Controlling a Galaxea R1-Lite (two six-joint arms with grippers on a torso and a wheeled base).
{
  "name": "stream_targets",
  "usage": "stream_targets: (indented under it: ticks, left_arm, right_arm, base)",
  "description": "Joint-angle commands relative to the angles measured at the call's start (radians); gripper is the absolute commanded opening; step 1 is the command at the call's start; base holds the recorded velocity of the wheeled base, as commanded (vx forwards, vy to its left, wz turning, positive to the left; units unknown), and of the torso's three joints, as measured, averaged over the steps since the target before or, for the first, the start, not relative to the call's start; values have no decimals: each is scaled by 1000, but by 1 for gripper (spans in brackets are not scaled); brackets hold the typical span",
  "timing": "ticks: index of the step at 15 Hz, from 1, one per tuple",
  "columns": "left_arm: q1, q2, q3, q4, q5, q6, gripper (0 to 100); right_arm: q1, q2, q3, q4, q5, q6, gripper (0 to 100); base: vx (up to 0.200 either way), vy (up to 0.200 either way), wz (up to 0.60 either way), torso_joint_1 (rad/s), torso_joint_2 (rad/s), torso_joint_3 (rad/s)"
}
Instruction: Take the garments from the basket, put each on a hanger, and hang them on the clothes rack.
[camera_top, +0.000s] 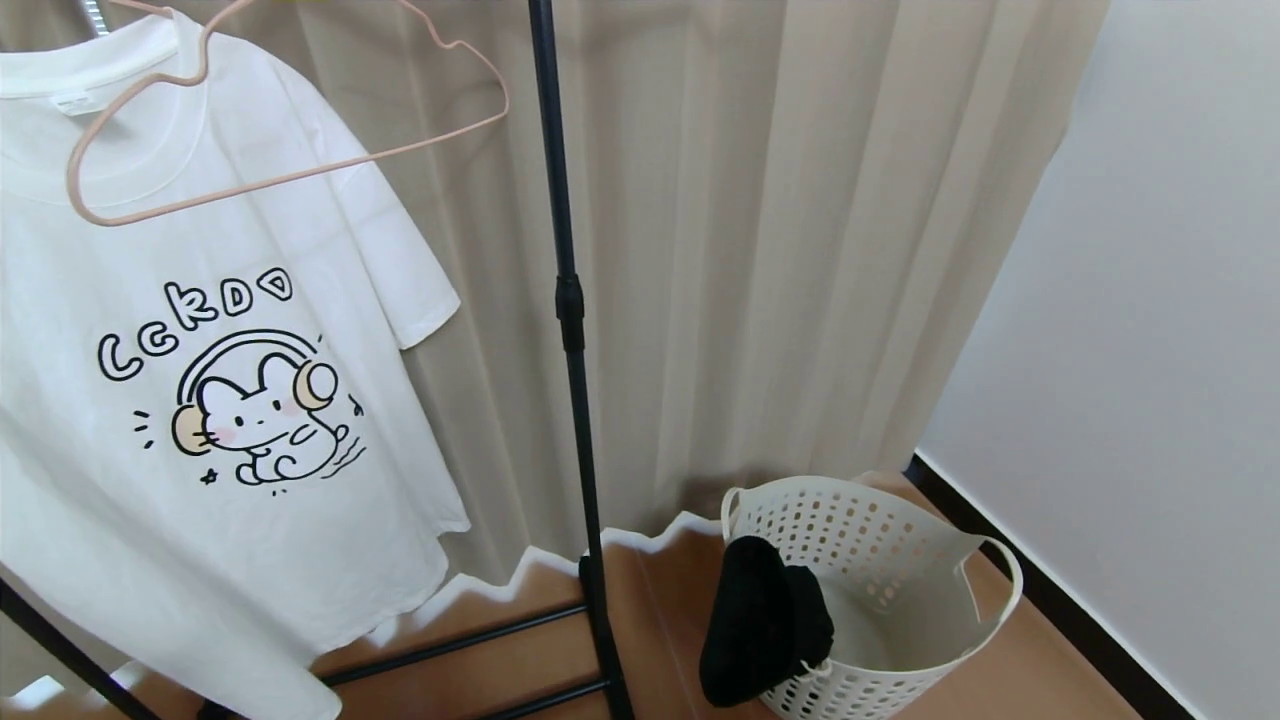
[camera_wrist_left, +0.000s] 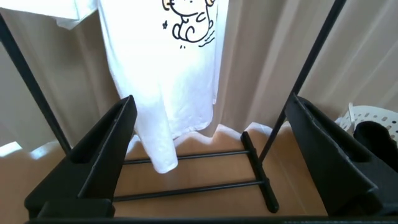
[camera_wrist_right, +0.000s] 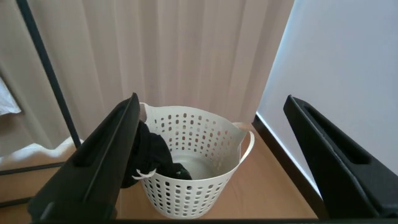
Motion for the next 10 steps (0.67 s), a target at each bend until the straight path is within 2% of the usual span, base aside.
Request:
stream_targets:
  ticks: [1,5,8,10]
  left_arm:
    - [0,1,0,0,0,0,100]
    - [0,1,0,0,0,0,100]
    - [0,1,0,0,0,0,100]
    - [0,1,0,0,0,0,100]
  right_arm:
    - [0,1,0,-1,0,0,100]
    - [0,1,0,-1,0,0,100]
    - [0,1,0,-1,0,0,100]
    - [0,1,0,-1,0,0,100]
  base:
    - [0,0,0,0,0,0]
    - [0,0,0,0,0,0]
    - [0,200,0,1,1,2]
    - [0,0,0,0,0,0]
